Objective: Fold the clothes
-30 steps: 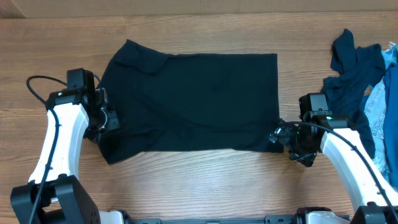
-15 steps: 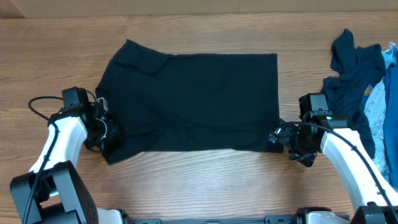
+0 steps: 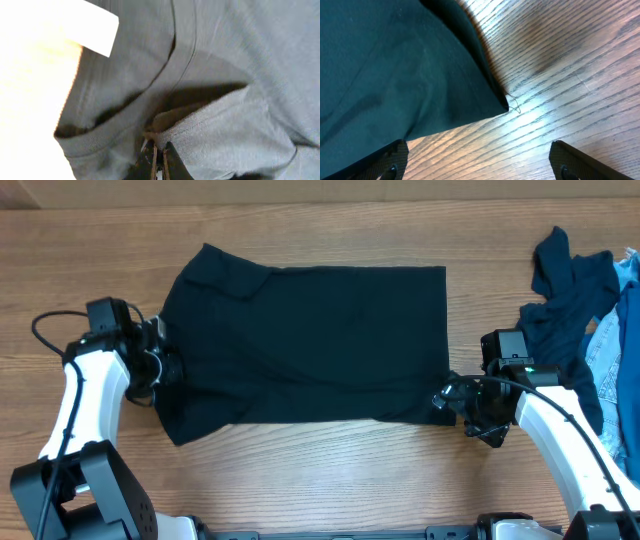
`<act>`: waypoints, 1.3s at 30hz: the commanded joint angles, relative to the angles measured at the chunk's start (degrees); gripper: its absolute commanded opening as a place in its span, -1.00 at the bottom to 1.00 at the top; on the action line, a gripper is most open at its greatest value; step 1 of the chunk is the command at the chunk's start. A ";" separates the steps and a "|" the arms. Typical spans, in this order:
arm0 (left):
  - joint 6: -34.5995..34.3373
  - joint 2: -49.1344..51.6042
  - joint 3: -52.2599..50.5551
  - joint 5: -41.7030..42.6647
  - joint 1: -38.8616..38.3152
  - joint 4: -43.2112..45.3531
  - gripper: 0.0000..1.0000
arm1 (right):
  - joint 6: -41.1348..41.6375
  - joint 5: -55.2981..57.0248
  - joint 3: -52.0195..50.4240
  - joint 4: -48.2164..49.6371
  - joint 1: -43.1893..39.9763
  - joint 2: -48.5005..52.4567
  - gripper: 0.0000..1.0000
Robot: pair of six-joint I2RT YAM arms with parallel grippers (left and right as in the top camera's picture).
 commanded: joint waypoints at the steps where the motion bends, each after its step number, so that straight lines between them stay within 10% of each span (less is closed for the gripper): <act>1: 1.51 -1.22 1.29 -2.03 -0.02 0.85 -0.92 | -0.44 -0.24 1.14 0.28 -0.26 0.24 0.88; 39: 4.28 8.09 1.20 -0.20 -6.56 26.34 -0.86 | -0.46 -0.22 1.14 1.14 -0.26 0.24 0.89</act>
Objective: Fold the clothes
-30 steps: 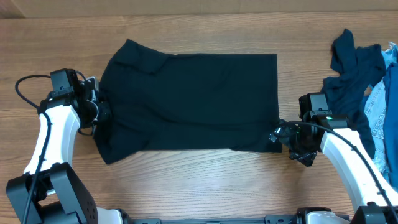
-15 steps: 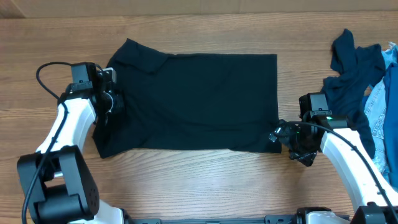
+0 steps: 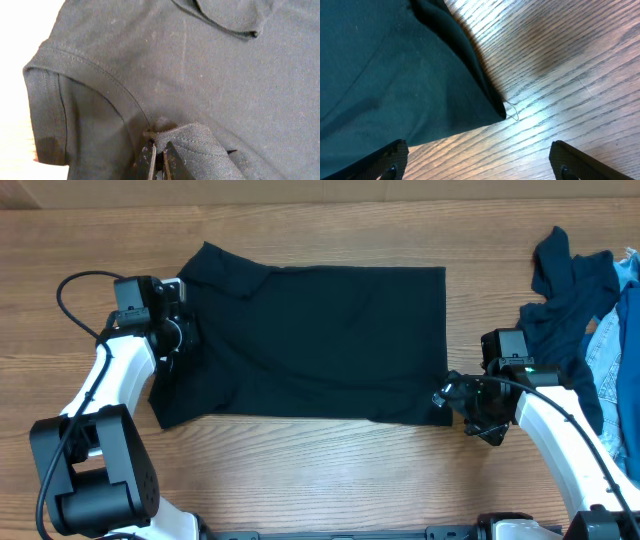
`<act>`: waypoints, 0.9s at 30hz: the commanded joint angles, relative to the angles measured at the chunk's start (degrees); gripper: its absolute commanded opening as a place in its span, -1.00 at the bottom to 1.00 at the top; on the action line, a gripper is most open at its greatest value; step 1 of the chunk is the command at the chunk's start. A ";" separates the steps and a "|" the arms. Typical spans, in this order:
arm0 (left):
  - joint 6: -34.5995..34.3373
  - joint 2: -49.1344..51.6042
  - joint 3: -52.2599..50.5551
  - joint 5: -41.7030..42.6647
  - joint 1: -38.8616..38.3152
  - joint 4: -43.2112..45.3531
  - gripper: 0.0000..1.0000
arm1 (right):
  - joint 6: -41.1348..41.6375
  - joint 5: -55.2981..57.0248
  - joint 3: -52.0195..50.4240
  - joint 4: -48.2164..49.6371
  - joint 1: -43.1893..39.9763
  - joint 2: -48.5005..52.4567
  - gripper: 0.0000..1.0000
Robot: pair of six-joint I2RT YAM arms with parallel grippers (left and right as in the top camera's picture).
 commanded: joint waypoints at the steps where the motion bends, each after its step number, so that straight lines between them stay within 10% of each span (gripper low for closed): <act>1: 1.31 0.59 0.96 0.74 -0.26 1.86 -0.86 | -0.46 -0.20 1.14 0.26 -0.26 0.24 0.89; 6: 1.07 4.96 0.96 3.52 -0.33 3.93 -0.86 | -0.44 -0.22 1.14 0.02 -0.26 0.24 0.89; 8: 1.09 4.61 1.42 4.11 -0.33 4.96 0.11 | -0.44 -0.22 1.14 0.07 -0.26 0.24 0.89; 9: 1.09 4.17 2.34 3.23 -0.15 4.15 0.26 | -0.44 -0.22 1.14 0.04 -0.26 0.24 0.89; 19: -1.33 -3.85 14.27 6.84 5.68 -30.86 0.13 | -6.23 1.70 1.14 2.36 -0.26 0.24 0.77; 22: -1.36 -3.85 12.90 8.55 4.37 -36.59 0.04 | -6.23 1.70 1.14 2.29 -0.26 0.24 0.41; 27: -7.32 -3.82 5.25 0.70 5.42 -38.47 -0.07 | -4.46 1.70 1.05 0.46 -0.33 4.85 0.38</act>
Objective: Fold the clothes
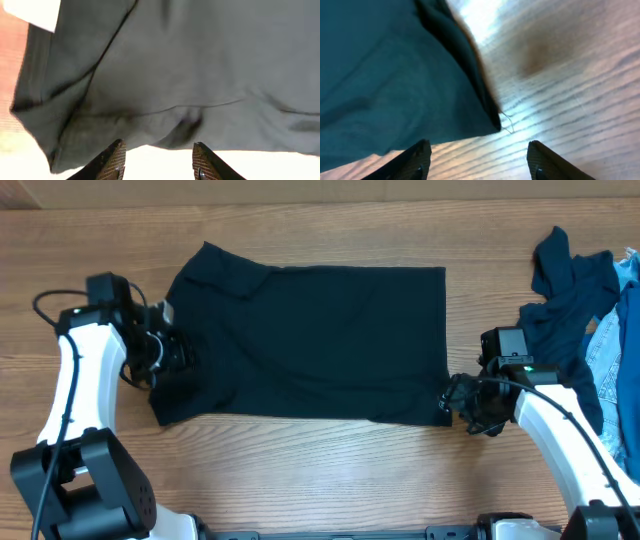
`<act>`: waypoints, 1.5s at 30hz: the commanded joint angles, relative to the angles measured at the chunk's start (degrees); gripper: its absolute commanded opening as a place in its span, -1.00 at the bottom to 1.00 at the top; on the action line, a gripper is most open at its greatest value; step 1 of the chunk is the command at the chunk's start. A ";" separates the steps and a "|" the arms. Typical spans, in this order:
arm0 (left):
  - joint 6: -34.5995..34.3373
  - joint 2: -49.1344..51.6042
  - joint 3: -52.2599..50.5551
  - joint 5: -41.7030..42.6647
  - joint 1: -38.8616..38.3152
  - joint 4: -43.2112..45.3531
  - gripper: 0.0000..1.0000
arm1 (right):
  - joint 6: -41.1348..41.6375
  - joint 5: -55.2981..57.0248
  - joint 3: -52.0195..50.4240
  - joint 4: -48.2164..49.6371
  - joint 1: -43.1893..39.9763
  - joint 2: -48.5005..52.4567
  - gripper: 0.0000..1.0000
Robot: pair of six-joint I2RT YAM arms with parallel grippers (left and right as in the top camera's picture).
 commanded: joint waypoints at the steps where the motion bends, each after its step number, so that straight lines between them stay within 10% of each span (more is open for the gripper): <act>1: -4.20 -0.37 -5.86 -3.98 2.05 0.74 -0.07 | 1.07 0.35 0.98 -0.85 -0.28 4.63 0.51; 12: -2.27 -0.37 -12.79 -9.75 3.69 6.21 -0.09 | -1.97 0.24 -0.63 5.29 -0.26 8.96 -0.63; 18: -2.29 -0.37 -12.79 -12.90 3.76 4.76 -0.07 | 1.77 7.67 -0.63 4.07 -0.28 8.96 -0.91; 26: -2.14 -0.39 -12.72 -8.00 3.76 5.01 -0.19 | -3.87 1.60 -0.11 5.11 -0.28 8.83 -0.92; 32: 5.95 -2.62 -10.34 2.54 3.65 4.52 -0.81 | -4.59 -0.66 4.42 2.38 -0.24 2.69 -0.92; 45: 7.15 -5.51 -20.72 2.19 3.23 17.86 -0.74 | -9.73 -9.35 -0.87 9.31 -0.20 10.32 -0.92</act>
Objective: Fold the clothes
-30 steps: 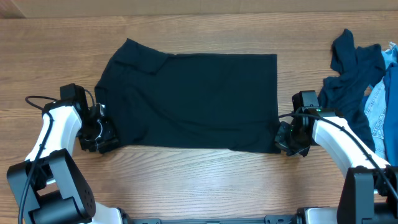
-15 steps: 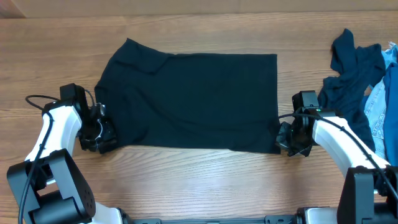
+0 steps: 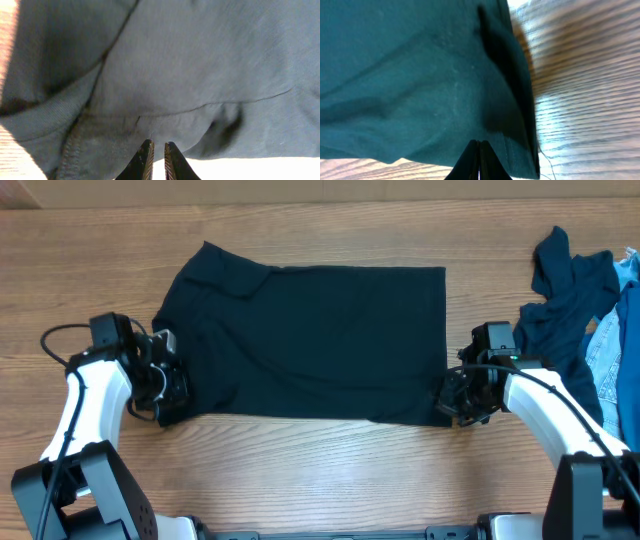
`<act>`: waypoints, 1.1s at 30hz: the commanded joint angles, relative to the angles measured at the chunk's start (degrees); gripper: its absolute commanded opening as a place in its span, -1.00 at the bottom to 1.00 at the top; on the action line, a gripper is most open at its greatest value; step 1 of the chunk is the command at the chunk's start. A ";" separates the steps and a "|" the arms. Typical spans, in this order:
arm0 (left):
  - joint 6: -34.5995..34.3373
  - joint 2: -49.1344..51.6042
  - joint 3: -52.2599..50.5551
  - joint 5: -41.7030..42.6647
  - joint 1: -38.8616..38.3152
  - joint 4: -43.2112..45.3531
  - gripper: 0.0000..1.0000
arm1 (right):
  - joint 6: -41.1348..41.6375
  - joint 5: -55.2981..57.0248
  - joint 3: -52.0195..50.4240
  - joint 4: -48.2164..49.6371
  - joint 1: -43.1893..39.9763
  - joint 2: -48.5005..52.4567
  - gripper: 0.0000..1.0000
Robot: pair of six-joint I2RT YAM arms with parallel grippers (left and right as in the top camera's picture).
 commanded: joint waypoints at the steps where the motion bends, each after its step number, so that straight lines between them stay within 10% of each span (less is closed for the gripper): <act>1: 1.07 -0.55 -5.92 0.76 -0.15 5.46 -0.74 | -0.90 -1.53 -0.46 0.81 -0.22 2.25 -0.92; 22: -9.70 1.20 -10.82 -14.05 1.18 10.10 -0.92 | 20.98 17.16 -4.13 -0.96 -3.13 9.49 -0.92; 33: -9.42 1.20 -10.82 -14.21 3.06 10.29 -0.92 | 14.97 17.14 -3.26 -1.03 -12.72 9.38 -0.92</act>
